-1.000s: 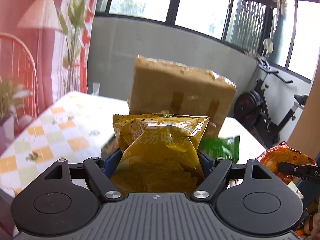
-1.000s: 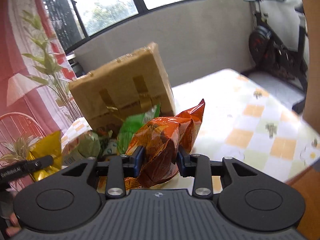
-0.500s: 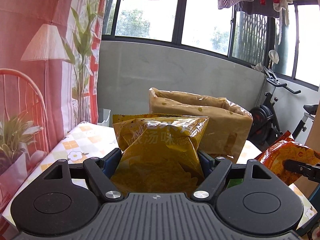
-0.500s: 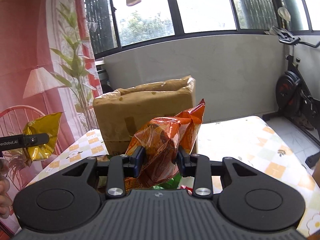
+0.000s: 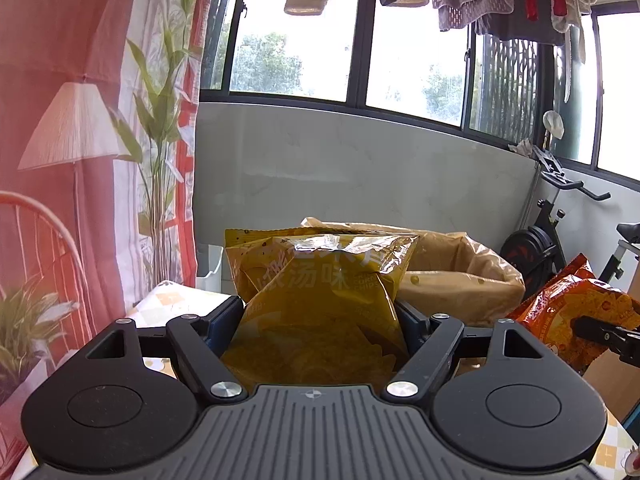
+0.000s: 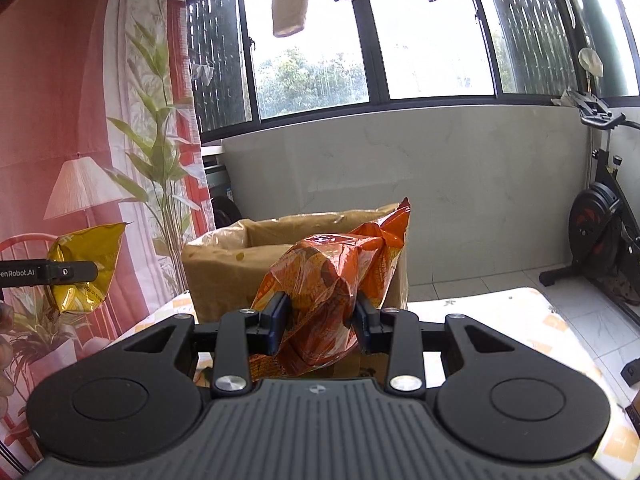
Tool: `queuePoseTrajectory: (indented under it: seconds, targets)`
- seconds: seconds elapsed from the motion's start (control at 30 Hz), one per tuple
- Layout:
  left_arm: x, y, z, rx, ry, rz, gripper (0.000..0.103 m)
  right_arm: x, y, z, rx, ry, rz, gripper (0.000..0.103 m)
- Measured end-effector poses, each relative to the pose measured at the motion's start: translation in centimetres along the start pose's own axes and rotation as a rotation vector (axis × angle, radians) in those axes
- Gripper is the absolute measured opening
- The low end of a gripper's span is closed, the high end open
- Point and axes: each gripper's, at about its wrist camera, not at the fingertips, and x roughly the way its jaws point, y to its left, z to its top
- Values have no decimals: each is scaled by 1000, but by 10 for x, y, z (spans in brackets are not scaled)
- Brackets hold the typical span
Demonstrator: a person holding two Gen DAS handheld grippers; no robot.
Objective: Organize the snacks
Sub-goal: 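Lift both chip bags and lower them into the cardboard box, opening both tools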
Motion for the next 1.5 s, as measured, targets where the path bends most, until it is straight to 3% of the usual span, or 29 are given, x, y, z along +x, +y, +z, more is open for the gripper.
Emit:
queuePoseTrajectory:
  seconds: [0.63,0.77,1.03,1.13,1.2,1.37,1.5]
  targets:
    - [106,-38,78,54,-4,-63,81,91,-24,78,-34,-85,70,36]
    - [140,-44,88,69,24,-81,81,127,-26,86,-38,-64,82,36]
    - [201,-46,88,75,125,-46,83,177,-28,82,-8,33,59,38]
    - [216,-43,85,63,142,-43,93,186,-32,78,18,77,32,43]
    - [220,-40,83,59,152,-33,94,188,-36,76,41,97,27,55]
    - [211,-34,85,65,150,-52,94,174,-37,77,37,96,23,59]
    - [187,-25,90,71,133,-74,94,156,-38,77,56,71,50,78]
